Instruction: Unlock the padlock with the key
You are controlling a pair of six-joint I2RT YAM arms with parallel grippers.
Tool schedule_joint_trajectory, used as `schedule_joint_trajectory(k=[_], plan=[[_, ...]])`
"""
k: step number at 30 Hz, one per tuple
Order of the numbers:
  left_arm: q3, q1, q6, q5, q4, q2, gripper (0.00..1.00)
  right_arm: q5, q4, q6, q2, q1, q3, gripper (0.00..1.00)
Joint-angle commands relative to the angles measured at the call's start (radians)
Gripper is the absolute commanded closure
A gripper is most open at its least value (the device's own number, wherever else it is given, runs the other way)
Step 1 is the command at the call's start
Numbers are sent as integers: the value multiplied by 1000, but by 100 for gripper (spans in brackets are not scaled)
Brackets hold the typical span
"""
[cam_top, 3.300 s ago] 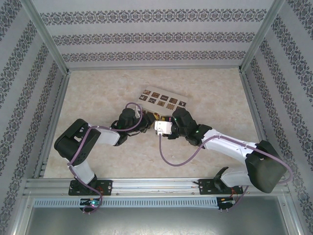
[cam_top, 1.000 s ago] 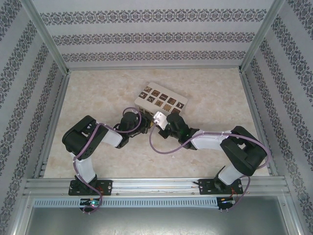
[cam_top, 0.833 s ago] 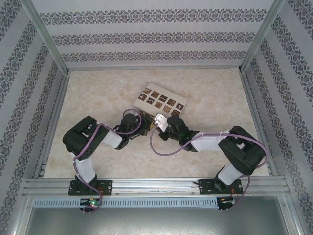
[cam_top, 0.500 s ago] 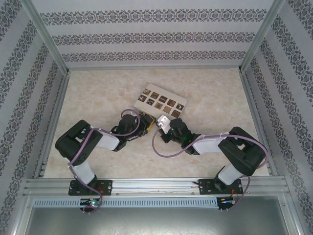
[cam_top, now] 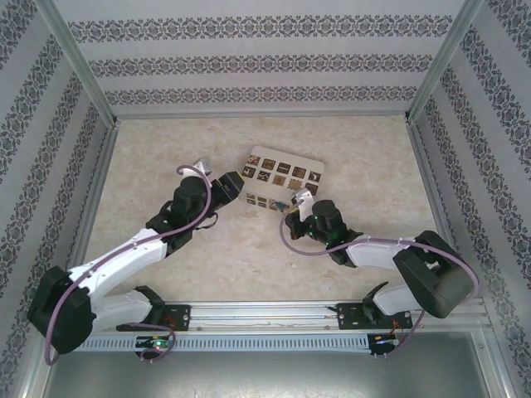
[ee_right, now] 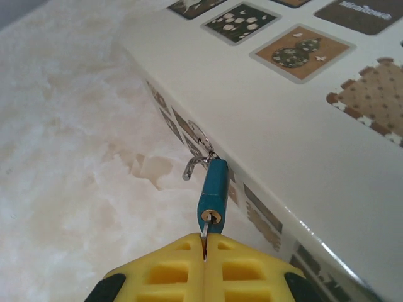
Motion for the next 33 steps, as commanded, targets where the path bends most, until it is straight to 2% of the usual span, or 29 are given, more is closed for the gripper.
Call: schedule_joint_trajectory(k=[1, 7, 12, 24, 31, 33], plan=[[40, 4, 195, -94, -159, -32, 49, -113, 36, 154, -47, -57, -20, 100], [117, 0, 285, -120, -204, -28, 49, -222, 30, 347, -86, -170, -84, 100], [156, -2, 314, -138, -210, -15, 48, -308, 58, 504, -38, -239, -112, 100], [175, -2, 330, -152, -209, -9, 47, -381, 322, 660, 175, -271, -135, 100], [174, 0, 337, -180, -232, -16, 43, -360, 392, 689, 266, -265, -130, 100], [173, -1, 342, -192, -243, -14, 40, -354, 386, 688, 262, -265, -129, 95]])
